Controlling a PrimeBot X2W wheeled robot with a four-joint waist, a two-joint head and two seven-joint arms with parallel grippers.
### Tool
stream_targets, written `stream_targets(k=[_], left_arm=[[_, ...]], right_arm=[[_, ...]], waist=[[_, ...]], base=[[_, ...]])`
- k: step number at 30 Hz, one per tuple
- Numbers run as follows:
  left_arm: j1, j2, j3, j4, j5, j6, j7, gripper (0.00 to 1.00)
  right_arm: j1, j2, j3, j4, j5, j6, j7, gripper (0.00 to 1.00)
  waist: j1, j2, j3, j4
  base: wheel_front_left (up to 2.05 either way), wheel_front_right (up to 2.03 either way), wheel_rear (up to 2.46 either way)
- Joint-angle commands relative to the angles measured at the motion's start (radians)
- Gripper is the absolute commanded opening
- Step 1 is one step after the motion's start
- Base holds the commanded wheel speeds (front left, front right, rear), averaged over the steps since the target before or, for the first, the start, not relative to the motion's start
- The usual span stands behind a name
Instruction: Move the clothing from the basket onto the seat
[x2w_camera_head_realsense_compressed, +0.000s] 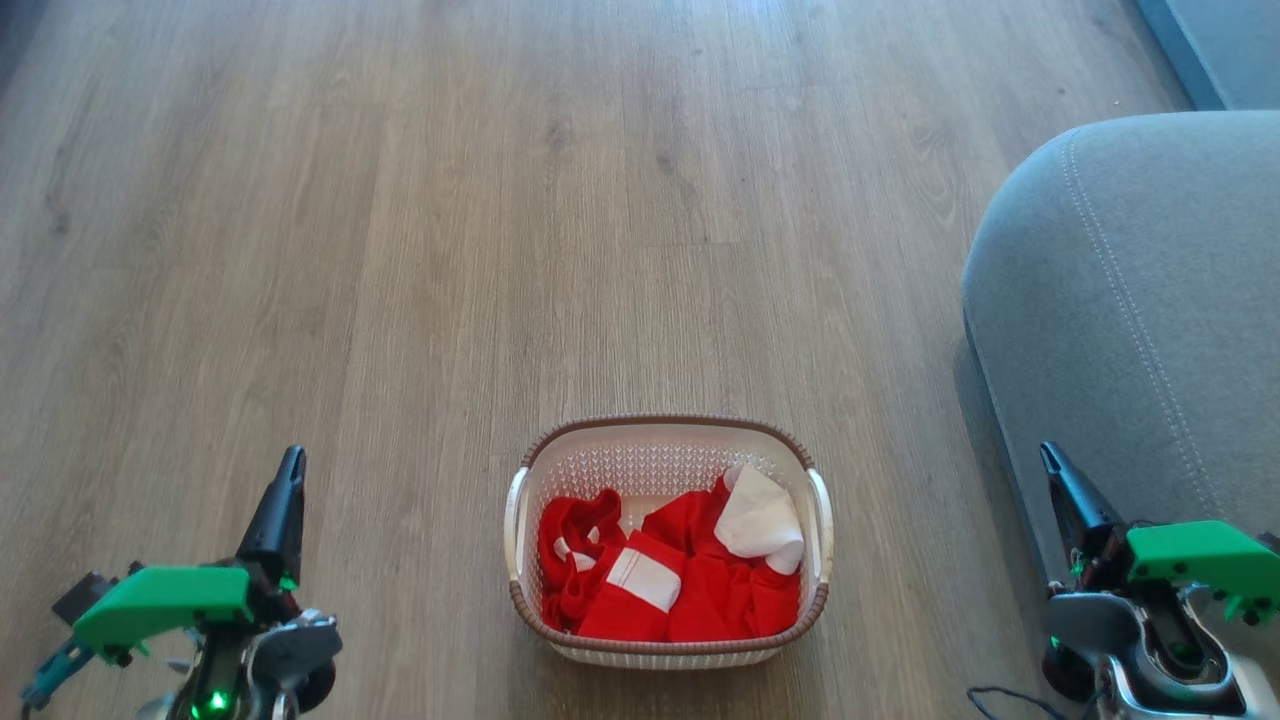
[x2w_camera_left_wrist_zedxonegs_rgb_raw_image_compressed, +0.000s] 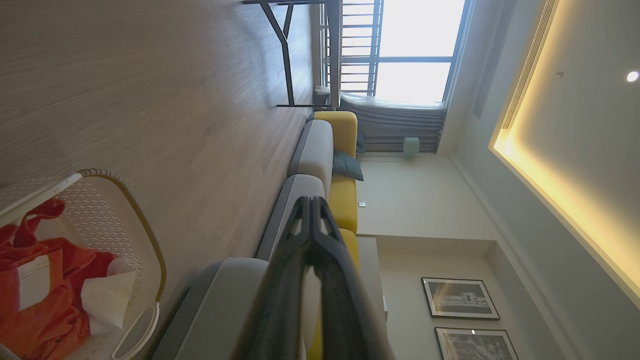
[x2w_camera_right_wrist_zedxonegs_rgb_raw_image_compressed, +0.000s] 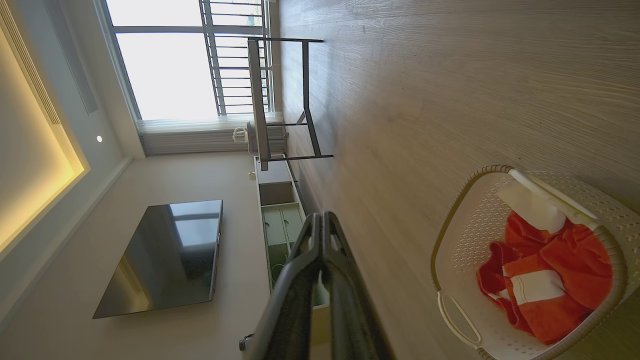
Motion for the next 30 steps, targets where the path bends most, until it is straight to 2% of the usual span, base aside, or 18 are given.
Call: stream_targets(k=[1, 2, 5, 19, 30], left_arm=[[-0.056, 0.008, 0.035, -0.034, -0.004, -0.007, 0.004, 0.00], [0.001, 0.000, -0.001, 0.005, 0.000, 0.001, 0.000, 1.00], [0.027, -0.002, -0.004, 0.049, 0.000, 0.001, 0.000, 1.00], [-0.025, 0.006, -0.023, 0.066, 0.034, 0.000, -0.044, 1.00], [-0.061, 0.015, -0.031, 0.076, 0.144, -0.001, -0.078, 1.00]], right_arm=[[-0.015, -0.005, 0.018, -0.041, 0.006, 0.007, 0.007, 0.00], [0.000, 0.000, 0.001, 0.004, 0.000, 0.000, 0.000, 1.00], [0.013, 0.006, 0.004, 0.051, 0.000, 0.000, 0.000, 1.00], [-0.039, -0.012, 0.038, 0.056, -0.034, 0.001, -0.032, 1.00], [-0.085, -0.047, 0.105, 0.077, -0.096, 0.001, -0.076, 1.00]], waist=[[0.0000, 0.0000, 0.000, 0.000], [0.0000, 0.0000, 0.000, 0.000], [0.0000, 0.0000, 0.000, 0.000], [0.0000, 0.0000, 0.004, 0.000], [0.0000, 0.0000, 0.008, -0.001]], base=[[0.00, 0.00, 0.00], [0.00, 0.00, 0.00], [0.00, 0.00, 0.00], [0.00, 0.00, 0.00], [0.00, 0.00, 0.00]])
